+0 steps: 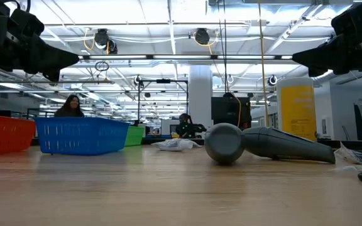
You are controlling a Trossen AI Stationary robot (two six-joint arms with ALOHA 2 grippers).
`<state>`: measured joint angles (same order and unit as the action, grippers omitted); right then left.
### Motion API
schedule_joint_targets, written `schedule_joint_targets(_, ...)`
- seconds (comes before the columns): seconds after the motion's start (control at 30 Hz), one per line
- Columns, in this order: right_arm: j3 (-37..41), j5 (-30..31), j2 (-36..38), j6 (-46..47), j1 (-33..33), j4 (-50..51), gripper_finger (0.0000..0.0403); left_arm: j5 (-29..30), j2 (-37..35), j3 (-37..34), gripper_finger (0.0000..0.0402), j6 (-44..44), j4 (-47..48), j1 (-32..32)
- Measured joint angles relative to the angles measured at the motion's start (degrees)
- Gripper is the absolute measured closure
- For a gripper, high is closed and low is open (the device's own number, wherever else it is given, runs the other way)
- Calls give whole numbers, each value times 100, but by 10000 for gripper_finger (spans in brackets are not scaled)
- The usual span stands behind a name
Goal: Pick & Place Travel size toiletries
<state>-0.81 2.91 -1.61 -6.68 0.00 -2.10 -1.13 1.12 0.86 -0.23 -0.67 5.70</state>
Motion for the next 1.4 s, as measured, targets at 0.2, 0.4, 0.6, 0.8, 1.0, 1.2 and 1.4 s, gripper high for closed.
schedule_joint_targets(0.2,1,1,-2,-2,-1,-1,399,0,-2,2,376,0,-2,0)
schedule_joint_targets(0.4,0,-1,-2,0,0,0,399,0,-1,2,376,0,-2,2)
schedule_joint_targets(0.6,-1,3,-2,-30,-1,-98,399,0,-2,0,376,0,0,1)
schedule_joint_targets(0.8,1,-7,-8,1344,9,-1077,399,0,0,2,376,0,-2,2)
schedule_joint_targets(1.0,0,-558,-648,2106,194,-2223,399,0,-2,1,376,0,-1,2)
schedule_joint_targets(1.2,-131,414,-2617,1661,1138,-4020,399,0,0,1,376,0,-1,1)
schedule_joint_targets(1.4,-961,1940,-4777,840,1855,-4043,399,3,-2,1,376,0,0,0)
